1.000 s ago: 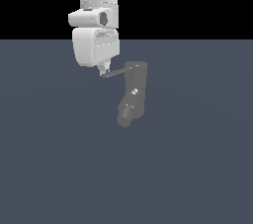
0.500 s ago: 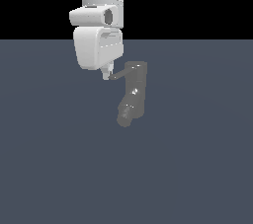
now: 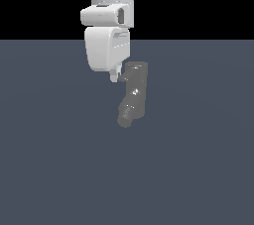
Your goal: Turn on the faucet by rotating a designated handle.
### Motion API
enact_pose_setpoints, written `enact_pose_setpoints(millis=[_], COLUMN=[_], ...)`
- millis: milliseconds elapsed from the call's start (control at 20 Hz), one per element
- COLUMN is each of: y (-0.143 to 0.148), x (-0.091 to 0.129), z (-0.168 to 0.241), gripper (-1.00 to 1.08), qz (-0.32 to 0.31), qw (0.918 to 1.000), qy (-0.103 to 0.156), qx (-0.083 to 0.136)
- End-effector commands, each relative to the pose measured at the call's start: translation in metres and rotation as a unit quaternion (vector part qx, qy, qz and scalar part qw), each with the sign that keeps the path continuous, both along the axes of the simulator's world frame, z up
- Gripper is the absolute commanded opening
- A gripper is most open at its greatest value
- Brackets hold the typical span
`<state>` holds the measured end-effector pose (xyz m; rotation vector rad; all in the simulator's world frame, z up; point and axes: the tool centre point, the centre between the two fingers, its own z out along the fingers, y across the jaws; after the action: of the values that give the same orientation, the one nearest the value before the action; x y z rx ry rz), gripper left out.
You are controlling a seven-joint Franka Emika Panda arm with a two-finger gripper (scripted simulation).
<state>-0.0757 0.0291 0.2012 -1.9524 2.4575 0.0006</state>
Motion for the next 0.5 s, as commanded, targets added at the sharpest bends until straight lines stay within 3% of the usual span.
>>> enact_pose_setpoints(millis=[0, 450], y=[-0.02, -0.067], x=[-0.003, -0.014], z=[0.0, 0.0], gripper=[-1.0, -1.0], qz=[-0.007, -0.007], qw=[1.0, 1.0], qy=[0.0, 0.001], qx=[-0.001, -0.001])
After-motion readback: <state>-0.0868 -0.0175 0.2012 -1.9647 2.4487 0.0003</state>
